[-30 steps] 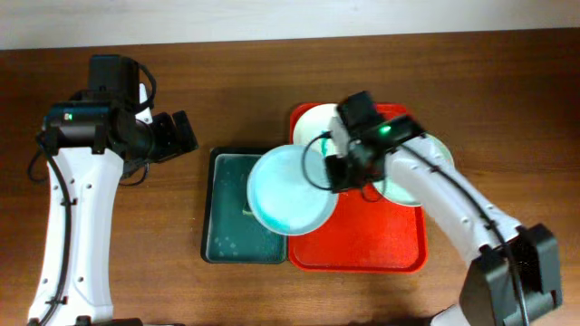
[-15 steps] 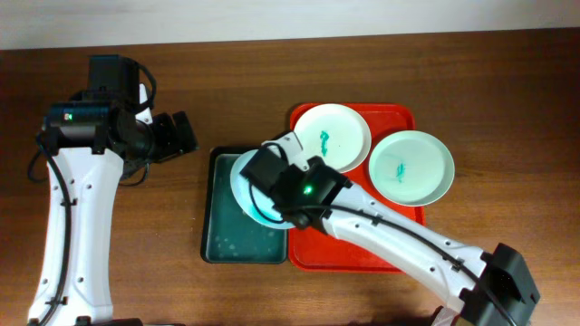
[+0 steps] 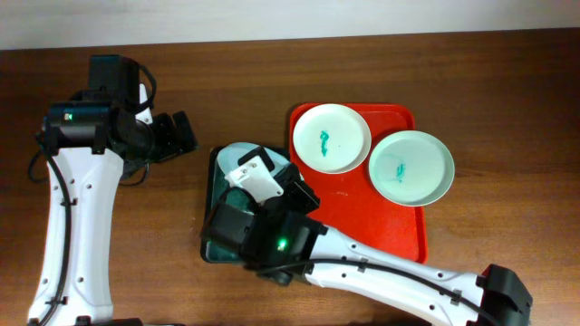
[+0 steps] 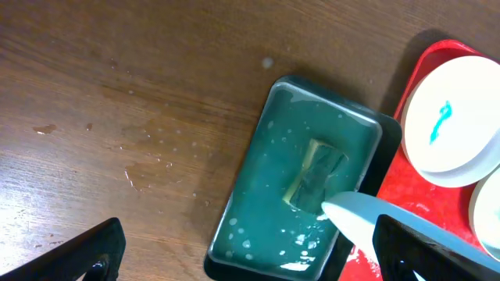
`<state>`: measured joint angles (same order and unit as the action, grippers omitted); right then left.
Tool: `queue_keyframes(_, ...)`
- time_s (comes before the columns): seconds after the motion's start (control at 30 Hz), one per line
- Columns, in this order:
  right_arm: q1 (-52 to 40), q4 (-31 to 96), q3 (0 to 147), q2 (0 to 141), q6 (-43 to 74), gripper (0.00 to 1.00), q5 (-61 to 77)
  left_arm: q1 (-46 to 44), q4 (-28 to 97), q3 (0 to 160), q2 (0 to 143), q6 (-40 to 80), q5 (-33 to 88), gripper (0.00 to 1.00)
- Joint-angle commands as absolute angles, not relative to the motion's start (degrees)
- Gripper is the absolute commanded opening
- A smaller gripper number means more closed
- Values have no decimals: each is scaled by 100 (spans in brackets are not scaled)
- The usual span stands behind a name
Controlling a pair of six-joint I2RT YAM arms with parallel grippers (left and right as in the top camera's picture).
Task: Clean dirty plates on tray and stack at the side
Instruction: 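Lift the light blue plate with the right gripper and set it right of the tray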
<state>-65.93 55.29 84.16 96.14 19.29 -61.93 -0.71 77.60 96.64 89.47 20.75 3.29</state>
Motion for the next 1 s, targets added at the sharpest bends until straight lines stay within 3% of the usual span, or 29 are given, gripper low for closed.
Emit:
queue_keyframes(0.0,-6755,5557,8584,9432,1999,4,-6842,-40,7767,9734,8897,2073,410,99)
queue_keyframes(0.5,-6737,5588,8584,9432,2005,4,-6827,-40,7767,9734,8897,2073,410,99)
queue_keyframes(0.63,-6466,5505,8582,9432,2161,4,-6171,-40,7769,9734,8897,2073,410,99)
queue_keyframes(0.73,-5819,5487,8569,9461,2622,4,-4560,-40,7767,9734,8897,2073,410,99)
queue_keyframes(0.83,-4722,5682,8617,9470,2609,4,-2040,-40,7767,9734,8897,2073,410,99)
queue_keyframes(0.97,-2646,5787,8879,9078,1533,4,2200,-40,7767,9734,8897,2073,410,99)
